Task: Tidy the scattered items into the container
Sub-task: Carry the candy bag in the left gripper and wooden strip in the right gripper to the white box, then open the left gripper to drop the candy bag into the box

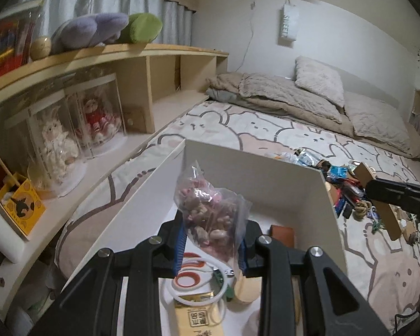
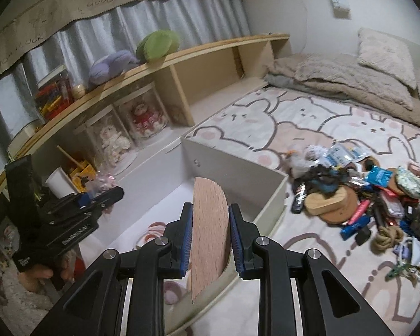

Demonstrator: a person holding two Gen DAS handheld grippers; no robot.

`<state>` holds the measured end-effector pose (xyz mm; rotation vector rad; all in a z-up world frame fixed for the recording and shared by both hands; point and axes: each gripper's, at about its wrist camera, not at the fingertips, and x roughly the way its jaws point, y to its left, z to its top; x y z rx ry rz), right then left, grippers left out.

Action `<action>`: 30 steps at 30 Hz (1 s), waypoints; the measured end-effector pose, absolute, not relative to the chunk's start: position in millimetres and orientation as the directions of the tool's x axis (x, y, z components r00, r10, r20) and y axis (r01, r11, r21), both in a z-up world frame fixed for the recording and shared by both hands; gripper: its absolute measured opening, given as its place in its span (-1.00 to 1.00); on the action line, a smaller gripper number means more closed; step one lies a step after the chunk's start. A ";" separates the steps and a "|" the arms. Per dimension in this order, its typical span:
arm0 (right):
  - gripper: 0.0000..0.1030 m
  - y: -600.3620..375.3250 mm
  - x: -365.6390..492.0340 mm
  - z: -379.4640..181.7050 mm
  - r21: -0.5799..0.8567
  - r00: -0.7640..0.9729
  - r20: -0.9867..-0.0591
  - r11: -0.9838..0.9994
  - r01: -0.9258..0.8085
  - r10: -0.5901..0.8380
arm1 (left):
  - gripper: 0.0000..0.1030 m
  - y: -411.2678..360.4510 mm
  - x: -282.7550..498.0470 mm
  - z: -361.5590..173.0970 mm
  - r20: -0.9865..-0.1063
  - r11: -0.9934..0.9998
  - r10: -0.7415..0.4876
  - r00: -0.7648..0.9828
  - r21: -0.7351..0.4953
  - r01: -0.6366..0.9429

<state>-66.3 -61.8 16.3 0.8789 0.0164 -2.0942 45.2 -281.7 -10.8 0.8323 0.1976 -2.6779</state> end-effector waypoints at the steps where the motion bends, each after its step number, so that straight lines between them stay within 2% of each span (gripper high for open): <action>1: -0.51 -67.4 -66.4 15.1 0.280 -0.390 -0.600 -0.640 0.716 -0.699 | -0.42 -284.7 43.4 -13.1 -0.577 -0.935 -0.270 -0.771 -0.034 0.353; 12: -0.51 -109.4 -81.1 -0.8 0.295 -0.313 -0.658 -0.617 0.729 -0.685 | -0.42 -301.6 30.6 -33.8 -0.617 -0.927 -0.281 -0.735 -0.023 0.374; 23: -0.51 -141.6 -91.4 -0.2 0.271 -0.290 -0.683 -0.601 0.752 -0.671 | -0.42 -321.6 19.8 -22.5 -0.624 -0.925 -0.292 -0.724 -0.009 0.381; 27: -0.51 -147.8 -92.6 0.1 0.264 -0.287 -0.688 -0.598 0.756 -0.666 | -0.40 -329.0 16.1 -26.3 -0.646 -0.921 -0.272 -0.713 -0.039 0.387; 29: -0.51 -150.3 -94.0 0.6 0.260 -0.286 -0.691 -0.598 0.758 -0.664 | -0.09 -329.7 16.8 -25.6 -0.645 -0.916 -0.279 -0.711 -0.043 0.398; 30: -0.51 -151.8 -94.9 0.6 0.261 -0.284 -0.693 -0.598 0.758 -0.663 | 0.21 -328.8 18.3 -24.5 -0.637 -0.915 -0.285 -0.716 -0.041 0.401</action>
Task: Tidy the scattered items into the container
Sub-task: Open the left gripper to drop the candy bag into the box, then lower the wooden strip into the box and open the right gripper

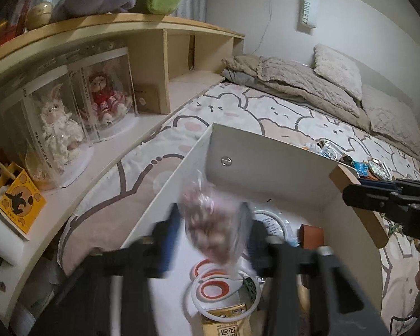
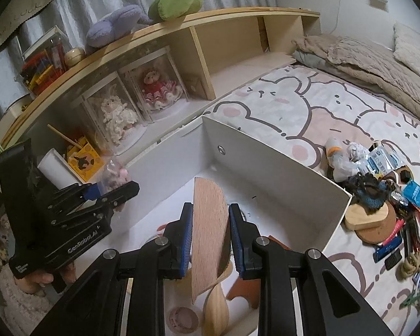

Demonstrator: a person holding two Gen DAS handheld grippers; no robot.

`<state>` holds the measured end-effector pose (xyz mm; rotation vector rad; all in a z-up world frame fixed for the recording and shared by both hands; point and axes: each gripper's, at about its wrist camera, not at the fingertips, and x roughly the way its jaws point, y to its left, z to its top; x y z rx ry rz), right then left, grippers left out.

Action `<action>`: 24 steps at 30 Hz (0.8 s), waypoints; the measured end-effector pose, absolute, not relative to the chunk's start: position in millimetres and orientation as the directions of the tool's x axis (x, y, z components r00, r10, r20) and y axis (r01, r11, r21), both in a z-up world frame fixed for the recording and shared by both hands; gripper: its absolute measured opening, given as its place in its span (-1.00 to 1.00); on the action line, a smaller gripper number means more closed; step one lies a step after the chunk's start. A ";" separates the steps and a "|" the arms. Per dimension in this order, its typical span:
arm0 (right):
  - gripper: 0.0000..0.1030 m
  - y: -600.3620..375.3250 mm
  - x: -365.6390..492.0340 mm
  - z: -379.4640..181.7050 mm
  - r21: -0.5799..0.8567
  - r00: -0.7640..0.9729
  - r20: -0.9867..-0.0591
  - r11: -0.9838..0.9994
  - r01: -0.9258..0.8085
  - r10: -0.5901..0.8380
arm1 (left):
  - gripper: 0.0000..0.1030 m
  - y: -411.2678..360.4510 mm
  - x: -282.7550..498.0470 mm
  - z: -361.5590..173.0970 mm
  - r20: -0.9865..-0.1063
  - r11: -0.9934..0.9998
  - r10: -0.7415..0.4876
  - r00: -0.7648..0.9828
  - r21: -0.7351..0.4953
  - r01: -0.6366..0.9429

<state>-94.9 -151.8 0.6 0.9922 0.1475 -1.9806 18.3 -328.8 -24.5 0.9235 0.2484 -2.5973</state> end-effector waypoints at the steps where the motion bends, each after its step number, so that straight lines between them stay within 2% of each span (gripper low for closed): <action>1: -0.51 -153.3 -95.7 0.4 0.263 -0.281 -0.694 -0.597 0.758 -0.663 | 0.34 -327.5 20.1 -23.0 -0.627 -0.915 -0.293 -0.722 -0.036 0.403; 14: -0.51 -183.9 -115.2 -21.8 0.293 -0.216 -0.745 -0.601 0.744 -0.631 | 0.34 -319.8 29.8 -21.7 -0.564 -0.888 -0.391 -0.728 0.023 0.459; 24: -0.51 -198.7 -138.7 -38.3 0.085 -0.267 -0.842 -0.605 0.792 -0.468 | 0.35 -323.8 33.9 -21.2 -0.556 -0.885 -0.375 -0.742 -0.023 0.464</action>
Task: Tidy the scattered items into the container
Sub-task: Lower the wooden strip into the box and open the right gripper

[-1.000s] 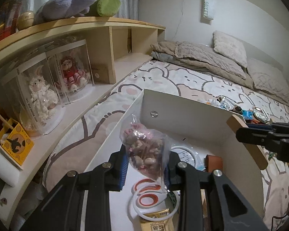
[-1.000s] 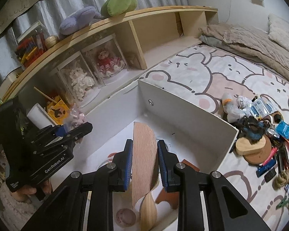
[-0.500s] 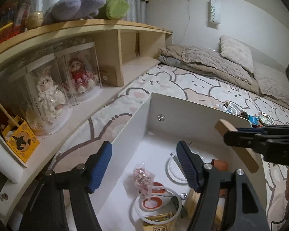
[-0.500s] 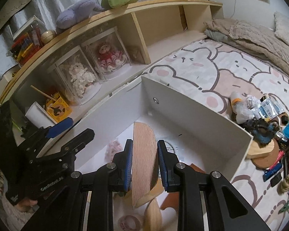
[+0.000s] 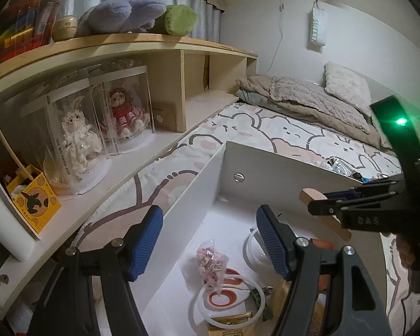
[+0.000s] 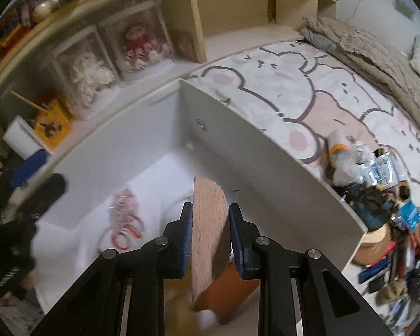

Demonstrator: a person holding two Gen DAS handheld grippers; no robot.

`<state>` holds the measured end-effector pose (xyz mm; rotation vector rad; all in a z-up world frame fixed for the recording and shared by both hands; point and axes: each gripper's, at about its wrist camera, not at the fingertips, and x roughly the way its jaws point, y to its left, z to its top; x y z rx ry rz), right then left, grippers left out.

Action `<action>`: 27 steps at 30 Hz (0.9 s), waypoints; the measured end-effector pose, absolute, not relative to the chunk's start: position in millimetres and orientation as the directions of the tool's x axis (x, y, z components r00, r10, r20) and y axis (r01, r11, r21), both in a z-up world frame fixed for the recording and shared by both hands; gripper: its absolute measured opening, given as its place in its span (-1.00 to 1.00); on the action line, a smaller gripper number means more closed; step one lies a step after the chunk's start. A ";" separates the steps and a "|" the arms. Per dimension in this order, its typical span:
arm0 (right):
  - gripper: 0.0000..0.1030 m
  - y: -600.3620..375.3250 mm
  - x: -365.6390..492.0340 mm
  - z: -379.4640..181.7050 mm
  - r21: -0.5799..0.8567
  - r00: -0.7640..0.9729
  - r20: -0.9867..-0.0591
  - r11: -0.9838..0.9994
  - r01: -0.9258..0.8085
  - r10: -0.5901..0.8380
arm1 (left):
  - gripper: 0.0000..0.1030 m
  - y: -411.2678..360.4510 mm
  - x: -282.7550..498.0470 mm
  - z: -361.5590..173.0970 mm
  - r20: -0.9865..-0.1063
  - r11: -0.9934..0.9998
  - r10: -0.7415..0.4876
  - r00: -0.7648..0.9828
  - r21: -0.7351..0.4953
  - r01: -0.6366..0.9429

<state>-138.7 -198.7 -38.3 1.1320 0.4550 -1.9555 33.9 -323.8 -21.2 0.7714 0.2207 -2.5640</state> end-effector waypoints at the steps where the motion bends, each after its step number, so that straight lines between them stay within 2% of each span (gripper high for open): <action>1: -0.51 -199.5 -142.2 -40.0 0.062 -0.275 -0.850 -0.604 0.795 -0.450 | 0.35 -323.4 34.0 -21.0 -0.556 -0.886 -0.373 -0.743 -0.024 0.463; 7: -0.51 -207.9 -150.2 -50.8 -0.054 -0.295 -0.882 -0.544 0.838 -0.367 | 0.35 -323.3 34.8 -21.6 -0.558 -0.889 -0.363 -0.746 -0.033 0.457; 10: -0.51 -215.5 -146.2 -60.0 -0.171 -0.339 -0.894 -0.477 0.862 -0.292 | 0.35 -325.2 33.9 -21.7 -0.561 -0.889 -0.359 -0.746 -0.039 0.457; 13: -0.51 -217.3 -146.0 -62.0 -0.202 -0.348 -0.897 -0.448 0.871 -0.272 | 0.35 -326.6 33.3 -21.8 -0.565 -0.886 -0.357 -0.744 -0.048 0.462; 18: -0.51 -213.4 -151.7 -58.0 -0.177 -0.345 -0.892 -0.476 0.861 -0.292 | 0.35 -323.4 33.1 -21.7 -0.562 -0.889 -0.363 -0.743 -0.030 0.457; 27: -0.51 -195.5 -133.9 -37.2 -0.011 -0.258 -0.863 -0.493 0.870 -0.435 | 0.35 -320.5 32.8 -20.9 -0.567 -0.895 -0.357 -0.742 -0.020 0.446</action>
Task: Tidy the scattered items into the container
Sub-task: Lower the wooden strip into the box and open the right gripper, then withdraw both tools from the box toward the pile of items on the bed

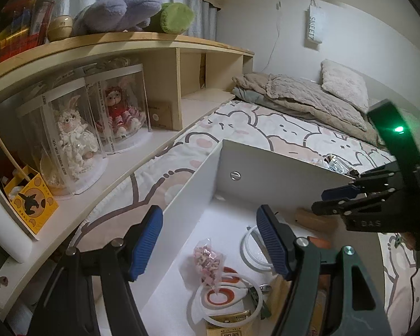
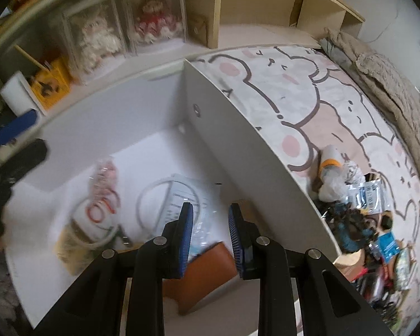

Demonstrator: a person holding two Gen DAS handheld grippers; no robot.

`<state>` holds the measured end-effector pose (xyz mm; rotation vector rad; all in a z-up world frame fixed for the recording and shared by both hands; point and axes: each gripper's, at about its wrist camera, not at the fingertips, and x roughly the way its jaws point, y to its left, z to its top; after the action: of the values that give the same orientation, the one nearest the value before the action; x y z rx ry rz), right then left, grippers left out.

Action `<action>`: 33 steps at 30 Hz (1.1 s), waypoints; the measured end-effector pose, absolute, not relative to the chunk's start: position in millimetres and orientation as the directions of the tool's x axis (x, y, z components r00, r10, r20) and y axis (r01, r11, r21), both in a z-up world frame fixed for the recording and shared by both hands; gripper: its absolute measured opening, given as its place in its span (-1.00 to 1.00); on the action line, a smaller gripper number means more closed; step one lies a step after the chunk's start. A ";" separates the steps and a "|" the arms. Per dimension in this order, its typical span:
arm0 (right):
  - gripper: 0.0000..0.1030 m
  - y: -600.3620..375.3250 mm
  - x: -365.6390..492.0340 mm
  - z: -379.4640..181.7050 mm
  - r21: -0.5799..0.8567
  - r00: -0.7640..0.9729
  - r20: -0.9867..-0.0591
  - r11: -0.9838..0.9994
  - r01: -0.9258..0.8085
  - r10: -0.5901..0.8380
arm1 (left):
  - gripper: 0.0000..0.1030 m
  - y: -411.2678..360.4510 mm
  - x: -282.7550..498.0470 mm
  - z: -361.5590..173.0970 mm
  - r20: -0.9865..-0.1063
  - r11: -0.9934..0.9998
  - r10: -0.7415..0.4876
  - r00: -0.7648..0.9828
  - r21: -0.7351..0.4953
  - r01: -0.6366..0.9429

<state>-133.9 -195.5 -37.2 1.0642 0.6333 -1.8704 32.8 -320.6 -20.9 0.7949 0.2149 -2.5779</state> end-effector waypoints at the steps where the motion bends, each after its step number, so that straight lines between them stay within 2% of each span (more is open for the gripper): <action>1: -0.51 -193.4 -131.1 -34.8 -0.002 -0.256 -0.857 -0.492 0.870 -0.447 | 0.35 -320.7 32.4 -20.9 -0.568 -0.895 -0.358 -0.741 -0.017 0.446; 8: -0.51 -176.4 -113.4 -21.4 0.053 -0.245 -0.819 -0.494 0.868 -0.519 | 0.35 -315.0 33.3 -19.0 -0.578 -0.896 -0.357 -0.734 -0.010 0.444; 12: -0.51 -167.3 -106.0 -15.0 0.063 -0.255 -0.796 -0.494 0.867 -0.549 | 0.55 -309.4 36.0 -16.1 -0.578 -0.891 -0.364 -0.730 -0.012 0.454; 16: -0.51 -154.9 -100.2 -9.2 0.089 -0.269 -0.766 -0.511 0.855 -0.584 | 0.60 -303.6 39.3 -12.0 -0.582 -0.889 -0.357 -0.731 -0.028 0.457; 17: -0.40 -152.5 -98.8 -8.3 0.092 -0.272 -0.761 -0.513 0.853 -0.589 | 0.64 -301.8 40.2 -11.1 -0.581 -0.888 -0.357 -0.731 -0.030 0.458; 18: -0.19 -149.9 -97.1 -7.4 0.095 -0.277 -0.754 -0.516 0.851 -0.595 | 0.74 -299.8 41.3 -10.0 -0.580 -0.887 -0.358 -0.732 -0.033 0.460; 19: 0.39 -147.1 -95.5 -6.8 0.097 -0.282 -0.748 -0.519 0.850 -0.601 | 0.81 -298.0 42.2 -8.9 -0.576 -0.886 -0.362 -0.733 -0.033 0.463; 20: 0.69 -144.2 -93.8 -6.2 0.096 -0.289 -0.741 -0.523 0.847 -0.606 | 0.83 -295.8 43.3 -7.8 -0.572 -0.884 -0.367 -0.733 -0.030 0.466; 23: 0.71 -136.8 -91.1 -4.9 0.088 -0.322 -0.727 -0.548 0.832 -0.607 | 0.86 -289.1 45.2 -5.1 -0.567 -0.883 -0.380 -0.731 -0.013 0.469; 24: 0.77 -134.3 -91.4 -4.6 0.092 -0.329 -0.722 -0.556 0.826 -0.608 | 0.91 -287.6 45.5 -4.7 -0.567 -0.883 -0.382 -0.730 -0.010 0.470; 25: 1.00 -131.7 -92.2 -4.5 0.097 -0.334 -0.719 -0.564 0.820 -0.609 | 1.00 -286.5 45.8 -4.5 -0.567 -0.883 -0.382 -0.730 -0.011 0.470; 33: 1.00 -115.2 -94.7 -3.8 0.124 -0.361 -0.694 -0.597 0.793 -0.623 | 1.00 -276.6 47.4 -4.9 -0.585 -0.885 -0.365 -0.725 -0.024 0.465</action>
<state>-94.7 -115.2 -3.8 0.9039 0.2906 -2.0342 47.4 -276.6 -4.9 0.8157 0.2335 -2.5518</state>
